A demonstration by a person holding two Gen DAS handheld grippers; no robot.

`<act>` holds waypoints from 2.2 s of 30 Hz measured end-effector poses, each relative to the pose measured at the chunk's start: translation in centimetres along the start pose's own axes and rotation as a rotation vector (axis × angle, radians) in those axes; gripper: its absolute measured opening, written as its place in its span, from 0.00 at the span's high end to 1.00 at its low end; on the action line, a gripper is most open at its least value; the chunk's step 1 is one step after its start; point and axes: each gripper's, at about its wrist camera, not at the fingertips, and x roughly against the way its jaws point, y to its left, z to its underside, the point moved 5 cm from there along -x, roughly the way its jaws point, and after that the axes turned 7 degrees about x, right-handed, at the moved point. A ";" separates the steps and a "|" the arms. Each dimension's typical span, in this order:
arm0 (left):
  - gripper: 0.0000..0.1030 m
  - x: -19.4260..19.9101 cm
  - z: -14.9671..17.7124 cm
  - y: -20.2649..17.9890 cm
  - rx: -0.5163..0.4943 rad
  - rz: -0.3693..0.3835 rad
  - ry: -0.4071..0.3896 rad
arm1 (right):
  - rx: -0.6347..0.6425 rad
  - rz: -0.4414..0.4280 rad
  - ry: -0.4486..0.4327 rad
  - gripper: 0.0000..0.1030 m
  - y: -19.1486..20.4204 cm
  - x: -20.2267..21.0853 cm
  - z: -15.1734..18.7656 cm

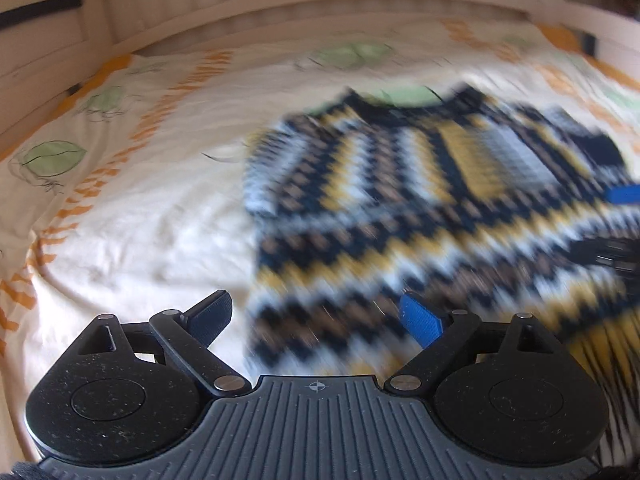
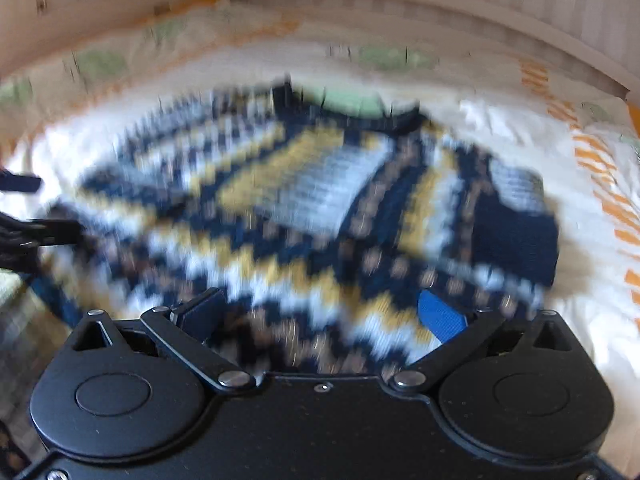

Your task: Fold small clothes

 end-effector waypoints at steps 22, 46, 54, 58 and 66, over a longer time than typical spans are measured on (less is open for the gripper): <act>0.11 6.4 7.0 2.8 0.238 0.084 0.131 | -0.219 -0.071 0.052 0.00 -0.9 10.3 8.4; 0.10 10.2 10.5 0.5 0.272 0.193 0.205 | -0.674 -0.380 0.085 0.00 -0.3 15.9 14.6; 0.06 9.6 10.5 0.7 0.306 0.220 0.202 | -0.698 -0.402 0.045 0.00 -0.5 15.7 15.1; 0.06 9.5 10.5 0.6 0.308 0.226 0.196 | -0.720 -0.415 0.027 0.00 -0.7 15.7 15.3; 0.23 9.8 10.2 0.9 0.333 0.244 0.167 | -0.767 -0.442 -0.011 0.00 -1.2 15.6 15.6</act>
